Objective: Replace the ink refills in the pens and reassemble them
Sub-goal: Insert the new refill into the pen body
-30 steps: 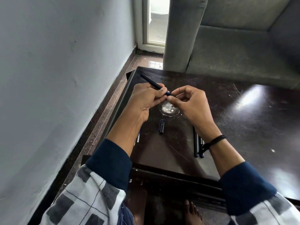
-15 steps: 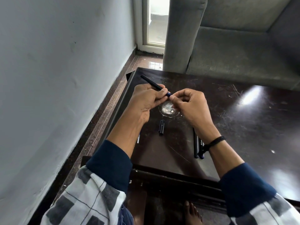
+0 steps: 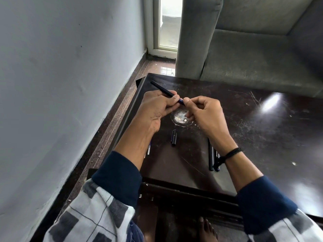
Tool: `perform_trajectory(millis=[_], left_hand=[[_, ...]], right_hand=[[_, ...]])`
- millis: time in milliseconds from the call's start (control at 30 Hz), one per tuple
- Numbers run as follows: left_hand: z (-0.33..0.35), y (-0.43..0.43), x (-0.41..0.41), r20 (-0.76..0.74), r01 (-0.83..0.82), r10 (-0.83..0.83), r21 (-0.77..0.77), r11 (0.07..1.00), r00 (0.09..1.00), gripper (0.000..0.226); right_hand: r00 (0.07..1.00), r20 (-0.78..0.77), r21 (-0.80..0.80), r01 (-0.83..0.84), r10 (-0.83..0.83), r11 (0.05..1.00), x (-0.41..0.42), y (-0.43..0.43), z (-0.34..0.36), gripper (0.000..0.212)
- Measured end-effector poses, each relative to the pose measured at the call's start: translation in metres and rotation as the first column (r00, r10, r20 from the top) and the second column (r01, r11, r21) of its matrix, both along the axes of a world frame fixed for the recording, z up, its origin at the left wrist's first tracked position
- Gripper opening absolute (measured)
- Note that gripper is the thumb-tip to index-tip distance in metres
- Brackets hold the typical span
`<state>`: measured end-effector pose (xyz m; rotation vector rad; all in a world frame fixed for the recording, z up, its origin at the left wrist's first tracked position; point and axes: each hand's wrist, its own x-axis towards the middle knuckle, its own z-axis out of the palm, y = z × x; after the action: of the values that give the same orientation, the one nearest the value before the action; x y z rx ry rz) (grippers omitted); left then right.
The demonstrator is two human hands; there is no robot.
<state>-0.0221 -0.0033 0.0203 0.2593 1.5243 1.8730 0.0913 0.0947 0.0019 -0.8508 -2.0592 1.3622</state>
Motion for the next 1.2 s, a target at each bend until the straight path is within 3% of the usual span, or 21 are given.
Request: perform_trajectory(millis=[967, 1100, 1200], left_hand=[[0.001, -0.0003, 0.001, 0.005, -0.006, 0.006, 0.001, 1.0, 1.0, 0.011], [0.0012, -0.0001, 0.0006, 0.006, -0.005, 0.005, 0.003, 1.0, 1.0, 0.01], [0.0009, -0.0006, 0.0005, 0.003, -0.006, 0.006, 0.002, 1.0, 1.0, 0.012]], right_hand=[[1.0, 0.013, 0.065, 0.026, -0.027, 0.998, -0.0018, 0.001, -0.0025, 0.012], [0.999, 0.031, 0.054, 0.041, -0.043, 0.998, -0.001, 0.001, -0.001, 0.028], [1.0, 0.02, 0.04, 0.01, -0.01, 0.999, 0.0005, 0.0005, 0.0007, 0.02]])
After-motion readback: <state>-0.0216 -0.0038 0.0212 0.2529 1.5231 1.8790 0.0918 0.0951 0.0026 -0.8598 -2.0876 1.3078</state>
